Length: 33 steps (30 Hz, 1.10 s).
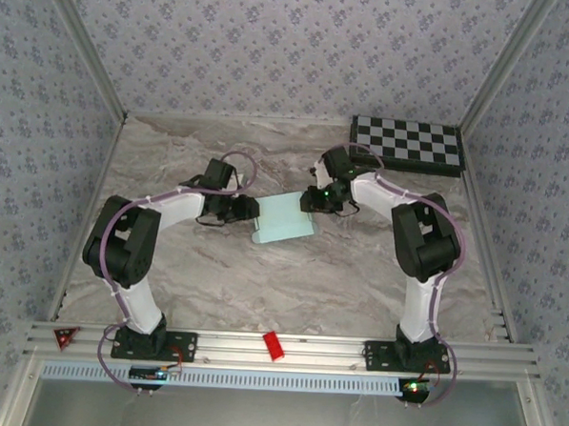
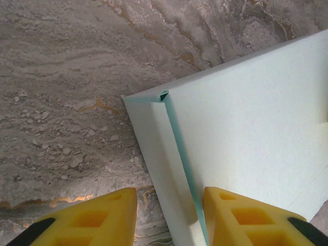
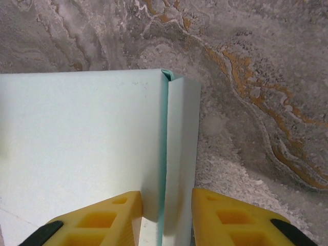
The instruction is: Fold the paper box
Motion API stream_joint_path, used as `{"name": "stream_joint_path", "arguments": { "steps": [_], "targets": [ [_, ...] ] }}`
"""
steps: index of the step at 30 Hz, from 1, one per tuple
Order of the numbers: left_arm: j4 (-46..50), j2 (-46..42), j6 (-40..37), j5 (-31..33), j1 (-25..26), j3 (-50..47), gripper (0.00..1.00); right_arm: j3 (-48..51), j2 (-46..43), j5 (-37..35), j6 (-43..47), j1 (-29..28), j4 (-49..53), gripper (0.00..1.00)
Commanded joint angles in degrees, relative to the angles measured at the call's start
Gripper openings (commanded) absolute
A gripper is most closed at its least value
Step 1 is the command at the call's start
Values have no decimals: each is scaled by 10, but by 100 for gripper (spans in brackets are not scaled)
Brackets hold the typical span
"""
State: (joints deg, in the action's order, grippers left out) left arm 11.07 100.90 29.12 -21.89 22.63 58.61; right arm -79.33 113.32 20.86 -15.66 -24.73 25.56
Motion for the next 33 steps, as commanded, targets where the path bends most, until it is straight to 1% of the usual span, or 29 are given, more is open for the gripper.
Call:
{"name": "stream_joint_path", "arguments": {
  "steps": [1, 5, 10, 13, 15, 17, 20, 23, 26, 30, 33],
  "targets": [
    [14, -7, 21, 13, 10, -30, 38, -25, 30, -35, 29, -6, 41, 32],
    [15, -25, 38, 24, 24, -52, 38, -48, 41, -56, 67, -14, 56, 32],
    [-23, -61, 72, 43, 48, -101, 38, -78, 55, -92, 124, -28, 71, 31],
    [-37, -82, 87, 54, 60, -122, 38, -95, 64, -112, 143, -36, 78, 31],
    [-38, -90, 90, 54, 63, -126, 38, -110, 70, -127, 148, -40, 85, 31],
    [-28, -106, 88, 65, 63, -128, 39, -127, 71, -128, 145, -40, 107, 35],
    [13, -140, 68, 92, 63, -113, 42, -141, 56, -130, 129, -35, 117, 39],
    [63, -176, 38, 131, 64, -86, 49, -141, 27, -133, 117, -28, 111, 42],
    [95, -191, -6, 165, 61, -60, 57, -118, -14, -115, 101, -16, 93, 43],
    [102, -168, -77, 164, 47, -22, 63, -49, -80, -92, 66, 3, 41, 43],
    [94, -126, -124, 140, 34, 11, 64, 20, -133, -82, 33, 15, 7, 43]
  ]
}}
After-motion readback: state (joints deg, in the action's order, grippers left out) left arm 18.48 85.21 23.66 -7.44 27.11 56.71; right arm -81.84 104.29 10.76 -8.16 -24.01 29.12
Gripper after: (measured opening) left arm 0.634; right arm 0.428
